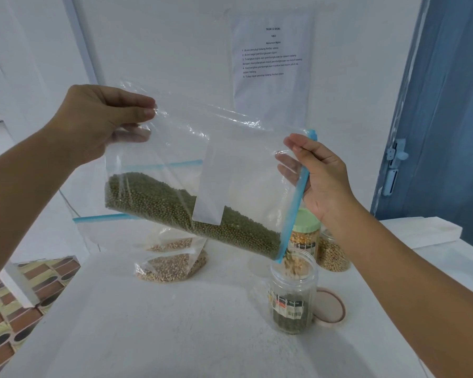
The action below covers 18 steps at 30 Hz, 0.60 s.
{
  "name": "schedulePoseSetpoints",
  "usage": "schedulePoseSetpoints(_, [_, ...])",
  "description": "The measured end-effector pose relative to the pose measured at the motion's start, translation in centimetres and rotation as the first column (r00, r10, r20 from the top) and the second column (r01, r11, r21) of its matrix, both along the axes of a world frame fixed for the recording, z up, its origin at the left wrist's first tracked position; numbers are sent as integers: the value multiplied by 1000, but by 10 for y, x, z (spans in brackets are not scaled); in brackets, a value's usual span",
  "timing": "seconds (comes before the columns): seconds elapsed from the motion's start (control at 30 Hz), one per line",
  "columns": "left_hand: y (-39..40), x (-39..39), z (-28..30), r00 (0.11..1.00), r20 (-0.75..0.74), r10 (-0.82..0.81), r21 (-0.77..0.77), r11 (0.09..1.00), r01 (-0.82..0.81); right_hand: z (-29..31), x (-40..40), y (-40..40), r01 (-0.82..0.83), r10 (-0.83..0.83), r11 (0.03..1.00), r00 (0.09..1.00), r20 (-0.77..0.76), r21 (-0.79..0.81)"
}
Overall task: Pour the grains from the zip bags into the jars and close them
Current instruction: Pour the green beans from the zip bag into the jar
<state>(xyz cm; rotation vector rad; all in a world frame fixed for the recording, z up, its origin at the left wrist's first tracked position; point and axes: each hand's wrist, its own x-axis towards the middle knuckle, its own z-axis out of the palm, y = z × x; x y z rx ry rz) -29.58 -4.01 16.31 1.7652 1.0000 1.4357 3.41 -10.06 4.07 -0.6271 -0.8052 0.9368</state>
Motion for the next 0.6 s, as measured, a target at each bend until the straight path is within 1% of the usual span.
schedulePoseSetpoints(0.6, [5, 1, -1, 1000, -12, -12, -13, 1000, 11, -6, 3, 0, -3, 3, 1000, 1000, -2, -8])
